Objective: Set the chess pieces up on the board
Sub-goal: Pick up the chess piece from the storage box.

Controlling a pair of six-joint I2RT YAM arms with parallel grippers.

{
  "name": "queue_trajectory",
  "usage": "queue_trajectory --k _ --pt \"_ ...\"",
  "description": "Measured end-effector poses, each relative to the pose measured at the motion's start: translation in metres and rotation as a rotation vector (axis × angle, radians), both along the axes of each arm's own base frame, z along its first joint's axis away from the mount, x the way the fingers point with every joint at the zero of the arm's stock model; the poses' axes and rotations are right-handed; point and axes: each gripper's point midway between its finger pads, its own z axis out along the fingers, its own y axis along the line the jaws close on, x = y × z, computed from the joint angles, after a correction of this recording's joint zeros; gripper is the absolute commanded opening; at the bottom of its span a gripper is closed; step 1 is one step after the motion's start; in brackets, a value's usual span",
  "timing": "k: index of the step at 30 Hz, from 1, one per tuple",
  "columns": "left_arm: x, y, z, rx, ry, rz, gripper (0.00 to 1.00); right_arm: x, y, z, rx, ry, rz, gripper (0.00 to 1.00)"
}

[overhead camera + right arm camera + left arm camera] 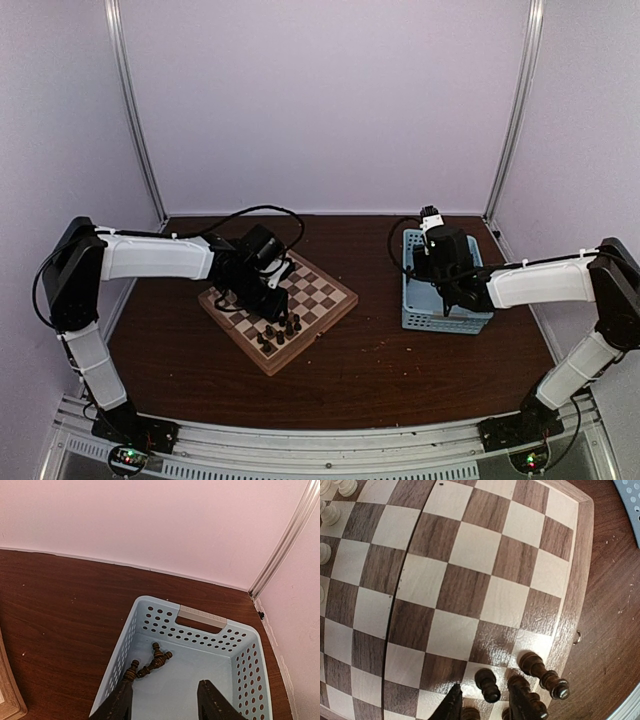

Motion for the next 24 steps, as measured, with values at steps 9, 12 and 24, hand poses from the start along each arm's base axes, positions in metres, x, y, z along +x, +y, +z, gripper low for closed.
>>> queue_trajectory --k 9,12,24 --pt "0.004 0.007 0.007 0.006 -0.054 0.02 0.33 0.0 0.0 0.0 -0.001 0.002 0.0 0.47" --pt "0.003 0.021 0.025 -0.01 -0.135 0.046 0.37 0.0 0.0 -0.001 -0.003 0.005 0.001 0.47" --pt "0.012 0.047 0.119 -0.167 -0.513 0.097 0.42 0.005 0.004 -0.001 0.016 0.022 -0.008 0.46"
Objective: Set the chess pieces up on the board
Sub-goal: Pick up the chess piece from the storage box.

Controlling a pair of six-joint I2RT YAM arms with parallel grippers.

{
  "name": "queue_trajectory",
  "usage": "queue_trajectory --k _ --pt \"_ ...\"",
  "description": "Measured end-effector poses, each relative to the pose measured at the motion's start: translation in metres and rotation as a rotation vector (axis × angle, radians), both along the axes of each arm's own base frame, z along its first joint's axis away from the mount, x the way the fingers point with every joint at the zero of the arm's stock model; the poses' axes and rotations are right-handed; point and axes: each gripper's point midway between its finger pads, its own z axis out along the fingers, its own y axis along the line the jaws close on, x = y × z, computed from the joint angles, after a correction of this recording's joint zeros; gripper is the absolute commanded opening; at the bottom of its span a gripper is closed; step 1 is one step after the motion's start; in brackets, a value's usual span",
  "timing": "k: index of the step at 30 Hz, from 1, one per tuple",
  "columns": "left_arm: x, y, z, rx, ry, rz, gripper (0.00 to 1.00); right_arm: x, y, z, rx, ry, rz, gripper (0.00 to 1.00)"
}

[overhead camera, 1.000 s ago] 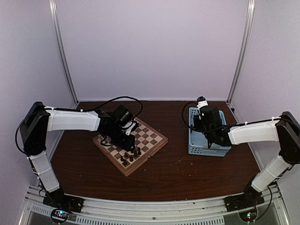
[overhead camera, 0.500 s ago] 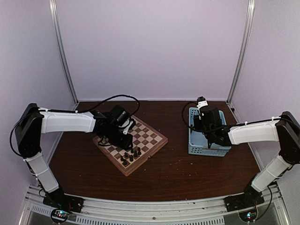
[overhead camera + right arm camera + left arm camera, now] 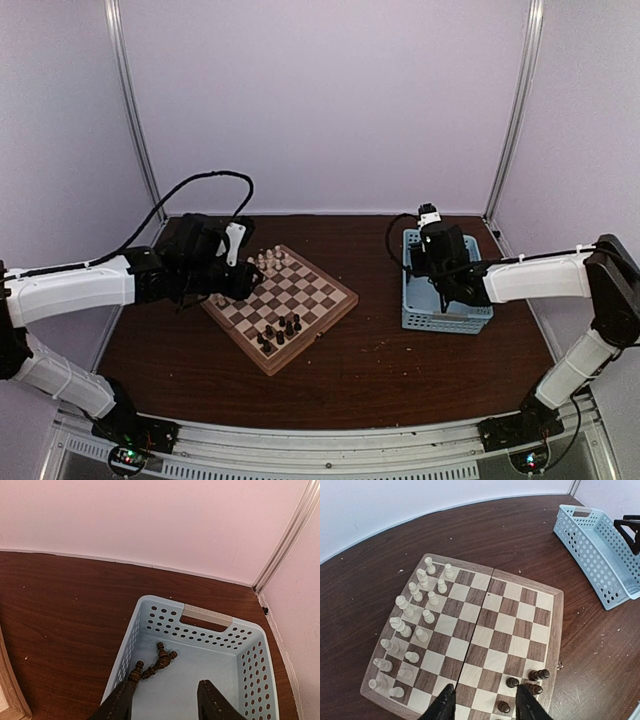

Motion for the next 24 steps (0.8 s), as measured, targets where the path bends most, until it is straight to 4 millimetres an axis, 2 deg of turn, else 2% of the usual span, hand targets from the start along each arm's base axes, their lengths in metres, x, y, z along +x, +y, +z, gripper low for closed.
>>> queue_trajectory --k 4,9,13,16,19,21,24 --pt "0.0 0.003 -0.006 0.024 -0.018 -0.002 0.42 0.007 -0.011 -0.011 0.053 0.04 -0.019 0.38" --pt "0.003 0.003 -0.003 0.037 -0.052 -0.015 0.42 0.027 -0.05 -0.027 0.218 0.098 -0.07 0.32" --pt "0.005 0.002 0.0 0.046 -0.077 -0.025 0.42 0.041 -0.071 -0.057 0.366 0.184 -0.077 0.31" --pt "0.006 0.003 0.002 0.052 -0.101 -0.031 0.43 0.044 -0.065 -0.088 0.462 0.279 -0.051 0.3" --pt "0.003 0.007 -0.001 0.058 -0.126 -0.039 0.43 0.047 -0.053 -0.105 0.52 0.347 -0.031 0.28" --pt "0.002 0.009 -0.002 0.064 -0.144 -0.047 0.43 0.051 -0.048 -0.107 0.552 0.364 -0.034 0.26" --pt "0.004 0.008 -0.001 0.069 -0.176 -0.059 0.43 0.062 -0.044 -0.099 0.608 0.365 -0.06 0.28"
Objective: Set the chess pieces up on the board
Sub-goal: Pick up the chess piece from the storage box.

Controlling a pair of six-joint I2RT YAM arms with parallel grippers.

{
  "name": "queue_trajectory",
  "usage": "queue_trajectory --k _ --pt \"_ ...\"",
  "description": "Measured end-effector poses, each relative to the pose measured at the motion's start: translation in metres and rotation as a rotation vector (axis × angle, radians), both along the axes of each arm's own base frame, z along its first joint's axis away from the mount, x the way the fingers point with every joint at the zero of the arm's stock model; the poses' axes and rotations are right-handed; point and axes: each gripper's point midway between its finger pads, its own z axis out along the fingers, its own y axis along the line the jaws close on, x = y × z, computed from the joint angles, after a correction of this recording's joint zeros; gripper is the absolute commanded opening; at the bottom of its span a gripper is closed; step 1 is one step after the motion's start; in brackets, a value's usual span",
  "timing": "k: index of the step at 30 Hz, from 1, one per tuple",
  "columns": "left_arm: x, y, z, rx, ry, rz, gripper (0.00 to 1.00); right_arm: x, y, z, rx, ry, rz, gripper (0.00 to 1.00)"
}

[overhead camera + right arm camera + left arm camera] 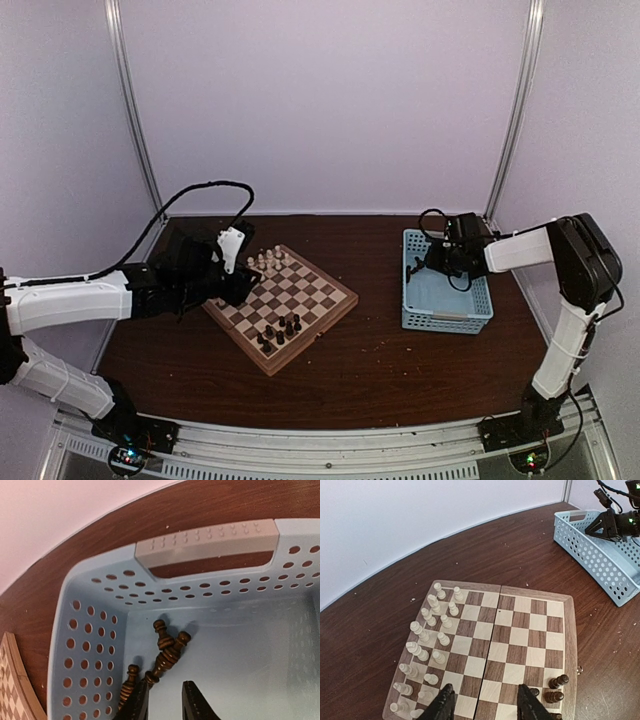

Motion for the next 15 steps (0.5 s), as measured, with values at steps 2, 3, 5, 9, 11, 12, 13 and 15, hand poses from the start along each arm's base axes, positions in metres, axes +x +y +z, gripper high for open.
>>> queue_trajectory --k 2,3,5,9,11,12,13,15 --pt "0.003 -0.001 0.004 0.001 -0.035 -0.006 0.43 0.008 0.0 0.006 0.024 0.009 -0.038 0.3" --pt "0.004 -0.001 0.005 0.003 -0.05 -0.008 0.43 0.012 0.0 0.01 0.036 0.012 -0.057 0.31" --pt "0.007 0.0 0.007 0.015 -0.084 -0.005 0.43 0.018 -0.001 0.014 0.051 0.021 -0.095 0.33" --pt "0.011 0.007 0.002 0.056 -0.128 0.015 0.43 0.024 -0.001 0.011 0.036 0.066 -0.148 0.36" --pt "0.011 0.011 -0.001 0.074 -0.147 0.022 0.43 0.024 0.002 0.005 0.016 0.092 -0.157 0.37" --pt "0.011 0.012 -0.004 0.083 -0.152 0.023 0.43 0.024 0.004 0.002 0.004 0.107 -0.156 0.37" --pt "0.011 0.014 -0.007 0.091 -0.157 0.024 0.43 0.024 0.006 -0.002 -0.009 0.124 -0.156 0.37" --pt "0.01 0.016 -0.013 0.105 -0.161 0.024 0.43 0.027 0.011 -0.009 -0.032 0.148 -0.153 0.36"
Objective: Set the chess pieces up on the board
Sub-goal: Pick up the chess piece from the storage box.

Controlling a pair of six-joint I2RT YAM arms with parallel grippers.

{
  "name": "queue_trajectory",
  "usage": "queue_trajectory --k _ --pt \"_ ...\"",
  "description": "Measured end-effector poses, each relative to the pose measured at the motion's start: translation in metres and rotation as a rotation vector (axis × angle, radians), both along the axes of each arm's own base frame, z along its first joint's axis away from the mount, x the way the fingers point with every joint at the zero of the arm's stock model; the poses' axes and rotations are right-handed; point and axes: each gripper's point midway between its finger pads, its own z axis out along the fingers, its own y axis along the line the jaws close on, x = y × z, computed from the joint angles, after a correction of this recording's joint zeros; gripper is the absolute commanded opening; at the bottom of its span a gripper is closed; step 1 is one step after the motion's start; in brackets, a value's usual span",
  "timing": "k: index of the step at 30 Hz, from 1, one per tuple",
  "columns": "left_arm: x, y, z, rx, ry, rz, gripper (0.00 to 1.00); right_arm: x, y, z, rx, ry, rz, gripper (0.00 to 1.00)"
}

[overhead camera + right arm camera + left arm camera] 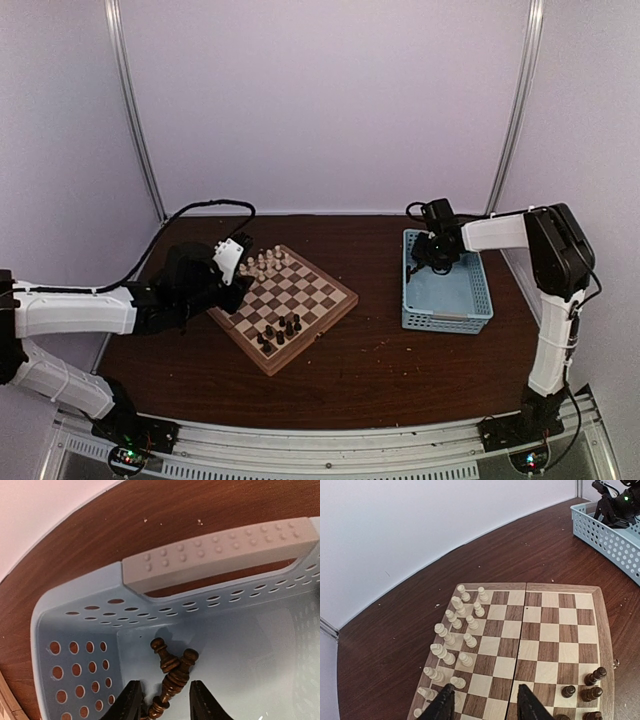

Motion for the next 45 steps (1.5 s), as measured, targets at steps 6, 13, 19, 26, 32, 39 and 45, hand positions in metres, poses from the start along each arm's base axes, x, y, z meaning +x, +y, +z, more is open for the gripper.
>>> queue_trajectory --k 6,13,19,26,32,39,45 --pt "-0.002 0.004 -0.001 0.008 -0.019 0.001 0.43 0.004 0.004 -0.015 -0.126 0.079 -0.004 0.33" --pt "-0.004 0.005 0.006 -0.013 -0.042 -0.001 0.43 -0.013 -0.005 -0.036 -0.219 0.173 0.002 0.28" --pt "-0.004 0.004 0.007 -0.021 -0.048 -0.006 0.43 -0.017 -0.01 -0.038 -0.259 0.185 0.025 0.17" --pt "-0.008 -0.004 0.007 -0.046 -0.045 -0.055 0.43 -0.052 -0.017 -0.02 -0.288 0.188 0.127 0.13" --pt "-0.015 -0.016 0.007 -0.073 -0.029 -0.131 0.43 -0.064 0.005 0.044 -0.215 0.013 0.308 0.13" --pt "-0.028 -0.04 0.018 -0.153 -0.004 -0.266 0.43 -0.082 0.03 0.058 -0.139 -0.074 0.494 0.14" --pt "-0.029 -0.069 0.051 -0.244 -0.021 -0.376 0.45 -0.103 0.046 0.044 -0.07 -0.049 0.615 0.13"
